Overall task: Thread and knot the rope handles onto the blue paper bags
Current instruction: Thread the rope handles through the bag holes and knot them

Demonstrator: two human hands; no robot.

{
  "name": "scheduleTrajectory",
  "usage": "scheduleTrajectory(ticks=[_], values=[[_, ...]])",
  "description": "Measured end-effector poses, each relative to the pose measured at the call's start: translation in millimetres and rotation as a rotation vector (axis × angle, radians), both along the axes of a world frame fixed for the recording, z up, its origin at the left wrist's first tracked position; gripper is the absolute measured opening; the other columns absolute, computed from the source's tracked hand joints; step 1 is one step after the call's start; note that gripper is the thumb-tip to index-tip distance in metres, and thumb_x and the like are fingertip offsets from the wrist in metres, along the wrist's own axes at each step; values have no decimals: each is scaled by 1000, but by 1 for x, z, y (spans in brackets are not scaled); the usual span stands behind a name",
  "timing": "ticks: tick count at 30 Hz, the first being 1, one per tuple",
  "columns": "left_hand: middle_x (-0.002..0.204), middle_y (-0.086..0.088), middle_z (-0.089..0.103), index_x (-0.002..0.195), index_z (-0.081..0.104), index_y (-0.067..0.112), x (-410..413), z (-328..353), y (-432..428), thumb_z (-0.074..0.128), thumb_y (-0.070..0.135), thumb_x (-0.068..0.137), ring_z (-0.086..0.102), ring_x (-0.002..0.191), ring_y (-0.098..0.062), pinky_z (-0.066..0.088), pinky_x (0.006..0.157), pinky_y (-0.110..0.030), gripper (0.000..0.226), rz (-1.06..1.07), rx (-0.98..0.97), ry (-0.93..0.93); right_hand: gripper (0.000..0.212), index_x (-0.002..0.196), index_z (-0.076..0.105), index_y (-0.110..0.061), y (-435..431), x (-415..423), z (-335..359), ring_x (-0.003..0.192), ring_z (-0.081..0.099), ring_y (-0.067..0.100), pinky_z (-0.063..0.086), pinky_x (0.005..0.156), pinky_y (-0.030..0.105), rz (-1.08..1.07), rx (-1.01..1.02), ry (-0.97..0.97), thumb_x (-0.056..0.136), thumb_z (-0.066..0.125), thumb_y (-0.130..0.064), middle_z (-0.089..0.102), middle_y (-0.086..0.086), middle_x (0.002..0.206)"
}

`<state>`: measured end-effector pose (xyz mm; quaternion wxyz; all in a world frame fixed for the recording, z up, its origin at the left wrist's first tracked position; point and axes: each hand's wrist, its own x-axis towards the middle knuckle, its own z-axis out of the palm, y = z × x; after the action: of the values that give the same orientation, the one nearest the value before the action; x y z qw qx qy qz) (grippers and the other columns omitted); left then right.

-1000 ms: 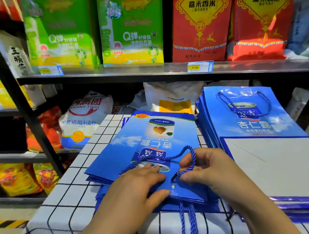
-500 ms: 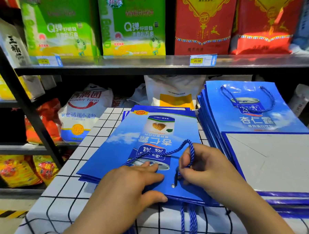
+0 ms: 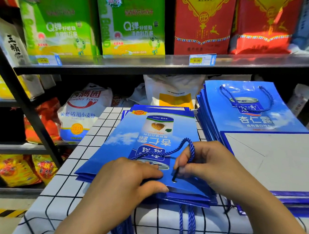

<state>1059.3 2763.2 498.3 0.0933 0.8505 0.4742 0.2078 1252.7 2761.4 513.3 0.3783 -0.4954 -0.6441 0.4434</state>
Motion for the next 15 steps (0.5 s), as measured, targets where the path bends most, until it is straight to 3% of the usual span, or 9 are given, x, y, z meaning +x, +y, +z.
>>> scheduleTrajectory(ticks=[3, 5, 11, 13, 15], values=[[118, 51, 9, 110, 12, 63, 1, 0, -1, 19, 79, 51, 48, 111, 2, 45, 89, -27, 62, 5, -32, 1, 37, 54, 63, -17, 1, 2, 0, 67, 66, 21, 56, 74, 35, 2, -33, 44, 70, 62, 17, 70, 9, 69], [119, 49, 3, 110, 7, 62, 2, -1, -1, 18, 79, 52, 51, 109, 2, 45, 88, -28, 61, 8, -23, 0, 35, 56, 64, -18, 1, 0, -3, 66, 65, 16, 56, 73, 32, 13, -30, 0, 71, 65, 13, 71, 4, 69], [114, 44, 36, 106, 30, 61, 6, -6, -1, 22, 75, 56, 49, 98, 3, 45, 71, -21, 52, 63, 80, -89, 23, 82, 65, -32, -8, 2, -4, 80, 64, 2, 50, 77, 17, 90, 87, -268, 84, 60, -9, 71, -15, 85], [105, 38, 47, 101, 41, 53, 9, -6, -1, 22, 75, 56, 49, 94, 4, 42, 65, -17, 54, 112, 112, -97, 25, 92, 64, -36, -13, 7, -4, 88, 64, 1, 49, 84, 19, 138, 75, -317, 83, 60, -13, 70, -15, 94], [86, 23, 59, 88, 52, 36, 14, -6, -1, 33, 73, 59, 49, 85, -2, 36, 55, -16, 50, 165, 158, -123, 28, 92, 62, -44, -14, 8, -6, 90, 64, 10, 50, 85, 26, 146, 110, -385, 80, 57, -19, 69, -13, 96]])
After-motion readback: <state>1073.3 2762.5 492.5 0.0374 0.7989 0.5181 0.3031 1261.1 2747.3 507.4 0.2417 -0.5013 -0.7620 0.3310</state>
